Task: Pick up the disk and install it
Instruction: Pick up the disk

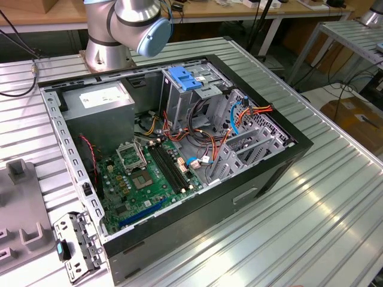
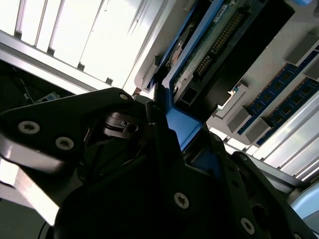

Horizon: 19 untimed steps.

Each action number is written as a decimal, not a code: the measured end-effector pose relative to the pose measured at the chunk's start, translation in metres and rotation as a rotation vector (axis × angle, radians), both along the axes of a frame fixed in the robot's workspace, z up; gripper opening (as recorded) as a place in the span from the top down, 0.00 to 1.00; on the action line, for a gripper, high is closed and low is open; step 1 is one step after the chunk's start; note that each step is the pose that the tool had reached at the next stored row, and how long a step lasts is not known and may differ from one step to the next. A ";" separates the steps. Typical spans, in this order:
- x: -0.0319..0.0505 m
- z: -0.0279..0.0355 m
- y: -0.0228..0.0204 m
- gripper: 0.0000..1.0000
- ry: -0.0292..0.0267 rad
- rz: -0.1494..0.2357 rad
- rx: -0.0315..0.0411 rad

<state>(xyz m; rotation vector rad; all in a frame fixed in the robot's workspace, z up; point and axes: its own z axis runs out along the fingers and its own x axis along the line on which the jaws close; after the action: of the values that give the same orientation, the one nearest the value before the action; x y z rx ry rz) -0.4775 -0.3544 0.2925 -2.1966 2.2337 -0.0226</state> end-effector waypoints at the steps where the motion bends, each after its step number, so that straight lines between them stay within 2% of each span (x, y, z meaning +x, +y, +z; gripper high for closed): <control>1: 0.0000 0.0000 0.0000 0.63 0.0000 0.000 -0.0002; 13: 0.0000 0.0004 0.0000 0.63 -0.0004 0.000 -0.0009; 14: 0.0000 0.0030 0.0000 0.63 -0.0001 0.000 -0.0010; 19: 0.0000 0.0080 0.0000 0.63 0.0000 0.000 -0.0010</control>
<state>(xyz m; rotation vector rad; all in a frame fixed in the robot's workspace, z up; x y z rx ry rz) -0.4775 -0.3544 0.3005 -2.1971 2.2342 -0.0237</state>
